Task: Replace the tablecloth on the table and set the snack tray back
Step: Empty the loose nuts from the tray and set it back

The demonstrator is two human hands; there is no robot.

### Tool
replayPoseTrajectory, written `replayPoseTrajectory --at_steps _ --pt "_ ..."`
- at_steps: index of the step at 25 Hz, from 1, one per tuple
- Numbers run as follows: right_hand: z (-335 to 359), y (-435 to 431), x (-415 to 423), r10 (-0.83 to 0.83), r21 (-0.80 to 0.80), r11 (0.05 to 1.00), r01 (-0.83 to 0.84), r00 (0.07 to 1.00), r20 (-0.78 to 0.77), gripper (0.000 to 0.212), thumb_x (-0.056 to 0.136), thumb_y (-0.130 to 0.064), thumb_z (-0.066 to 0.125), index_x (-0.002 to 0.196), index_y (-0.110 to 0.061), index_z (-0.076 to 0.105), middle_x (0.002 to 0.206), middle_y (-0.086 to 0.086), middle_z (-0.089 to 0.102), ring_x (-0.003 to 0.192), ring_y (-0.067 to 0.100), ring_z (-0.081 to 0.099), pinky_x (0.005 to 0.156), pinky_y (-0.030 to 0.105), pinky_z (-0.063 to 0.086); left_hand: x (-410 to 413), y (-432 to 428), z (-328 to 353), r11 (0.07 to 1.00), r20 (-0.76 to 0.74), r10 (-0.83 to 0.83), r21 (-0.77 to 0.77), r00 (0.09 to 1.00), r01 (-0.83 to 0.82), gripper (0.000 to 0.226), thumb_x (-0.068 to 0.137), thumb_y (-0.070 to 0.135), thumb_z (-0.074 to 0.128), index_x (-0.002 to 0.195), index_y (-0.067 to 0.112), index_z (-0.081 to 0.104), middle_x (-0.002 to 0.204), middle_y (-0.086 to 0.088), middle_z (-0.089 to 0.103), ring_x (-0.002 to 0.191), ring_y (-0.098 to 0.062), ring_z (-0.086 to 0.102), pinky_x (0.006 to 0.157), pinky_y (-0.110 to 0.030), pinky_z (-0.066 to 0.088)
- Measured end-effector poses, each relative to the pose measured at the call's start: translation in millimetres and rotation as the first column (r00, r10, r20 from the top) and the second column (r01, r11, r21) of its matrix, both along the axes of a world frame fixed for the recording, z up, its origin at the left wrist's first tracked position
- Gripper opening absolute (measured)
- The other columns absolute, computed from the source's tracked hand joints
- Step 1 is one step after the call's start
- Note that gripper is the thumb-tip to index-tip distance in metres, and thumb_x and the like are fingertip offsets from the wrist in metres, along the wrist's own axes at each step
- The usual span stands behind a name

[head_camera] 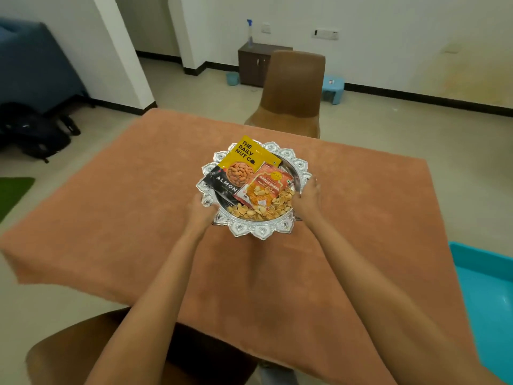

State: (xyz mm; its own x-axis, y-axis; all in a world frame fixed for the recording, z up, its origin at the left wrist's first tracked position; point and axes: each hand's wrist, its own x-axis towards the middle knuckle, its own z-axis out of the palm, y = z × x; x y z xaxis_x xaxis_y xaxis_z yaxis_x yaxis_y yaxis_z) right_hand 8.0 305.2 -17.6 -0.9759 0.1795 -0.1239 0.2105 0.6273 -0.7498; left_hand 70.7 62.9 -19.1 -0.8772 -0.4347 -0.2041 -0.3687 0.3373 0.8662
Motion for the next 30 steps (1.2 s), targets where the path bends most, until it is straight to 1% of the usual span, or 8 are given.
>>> replayPoseTrajectory --at_steps 4,8,13,15,19,22,25,30 --pt "-8.4 -36.3 -23.8 0.070 0.045 0.997 -0.070 0.998 0.005 0.071 0.091 -0.003 0.047 0.149 0.003 0.006 0.144 0.028 0.027 0.134 0.041 0.028 0.105 0.043 0.030 -11.2 -38.4 -14.3 0.998 0.034 0.056 0.033 0.998 -0.057 0.047 0.079 0.024 0.063 0.124 0.012 0.054 0.118 -0.010 0.063 0.101 -0.028 0.062 0.086 -0.042 0.052" --pt "-9.7 -54.9 -55.3 0.114 0.061 0.991 -0.116 0.993 0.025 0.071 0.093 -0.006 0.046 0.149 0.003 0.004 0.145 0.028 0.027 0.133 0.041 0.029 0.103 0.043 0.032 -44.6 -59.2 -20.5 0.996 0.046 0.072 0.041 0.996 -0.074 0.044 0.083 0.019 0.062 0.125 0.011 0.053 0.121 -0.011 0.062 0.103 -0.030 0.062 0.086 -0.043 0.051" --pt "-14.7 -72.6 -87.1 0.181 0.129 0.975 -0.183 0.983 0.021 0.071 0.094 -0.014 0.047 0.148 0.007 0.006 0.145 0.029 0.025 0.133 0.042 0.027 0.106 0.046 0.028 -71.7 -77.3 -22.2 0.993 0.034 0.096 0.060 0.995 -0.098 0.038 0.086 0.014 0.057 0.123 0.011 0.054 0.111 -0.011 0.065 0.080 -0.020 0.061 0.066 -0.029 0.048" --pt "-18.0 -75.6 -93.8 0.211 0.235 0.948 -0.214 0.977 0.036 0.070 0.093 -0.019 0.047 0.147 0.008 0.009 0.143 0.030 0.027 0.130 0.042 0.028 0.105 0.046 0.029 -78.0 -83.7 -26.6 0.995 0.050 0.084 0.057 0.995 -0.087 0.041 0.082 0.018 0.059 0.122 0.009 0.053 0.111 -0.012 0.065 0.083 -0.021 0.061 0.065 -0.029 0.048" --pt "-4.8 -67.0 -110.2 0.185 0.429 0.891 -0.147 0.982 -0.048 0.063 0.089 -0.037 0.055 0.135 -0.001 0.034 0.138 0.022 0.033 0.125 0.038 0.030 0.102 0.047 0.027 -89.6 -81.4 -18.1 0.967 -0.081 0.121 -0.215 0.989 -0.136 0.049 0.083 0.028 0.065 0.123 0.005 0.048 0.119 -0.011 0.056 0.109 -0.027 0.054 0.091 -0.044 0.047" --pt "13.8 -83.1 -134.5 0.346 0.344 0.903 -0.256 0.910 -0.230 0.047 0.090 -0.028 0.056 0.128 -0.004 0.044 0.132 0.015 0.046 0.125 0.033 0.034 0.101 0.044 0.028 -102.9 -78.5 -5.8 0.922 -0.183 0.103 -0.350 0.978 -0.163 0.057 0.090 0.035 0.061 0.134 0.003 0.042 0.129 -0.011 0.051 0.121 -0.027 0.046 0.101 -0.043 0.039" --pt "8.5 -101.8 -150.7 0.442 0.303 0.867 -0.396 0.891 -0.102 0.029 0.093 -0.015 0.048 0.121 -0.006 0.048 0.121 0.015 0.054 0.125 0.034 0.035 0.100 0.042 0.028 -124.7 -78.0 -7.9 0.895 -0.038 0.081 -0.437 0.996 -0.090 0.058 0.087 0.043 0.063 0.127 0.004 0.049 0.129 -0.013 0.051 0.123 -0.032 0.045 0.102 -0.048 0.037" --pt "-7.7 -106.1 -169.0 0.502 0.410 0.782 -0.470 0.864 0.032 0.042 0.093 -0.017 0.051 0.132 -0.004 0.043 0.142 0.020 0.044 0.144 0.031 0.014 0.117 0.046 0.004 -143.9 -70.9 -8.5 0.844 0.022 0.122 -0.529 0.992 -0.092 0.047 0.081 0.033 0.071 0.118 0.008 0.057 0.122 -0.013 0.053 0.119 -0.032 0.044 0.098 -0.045 0.035"
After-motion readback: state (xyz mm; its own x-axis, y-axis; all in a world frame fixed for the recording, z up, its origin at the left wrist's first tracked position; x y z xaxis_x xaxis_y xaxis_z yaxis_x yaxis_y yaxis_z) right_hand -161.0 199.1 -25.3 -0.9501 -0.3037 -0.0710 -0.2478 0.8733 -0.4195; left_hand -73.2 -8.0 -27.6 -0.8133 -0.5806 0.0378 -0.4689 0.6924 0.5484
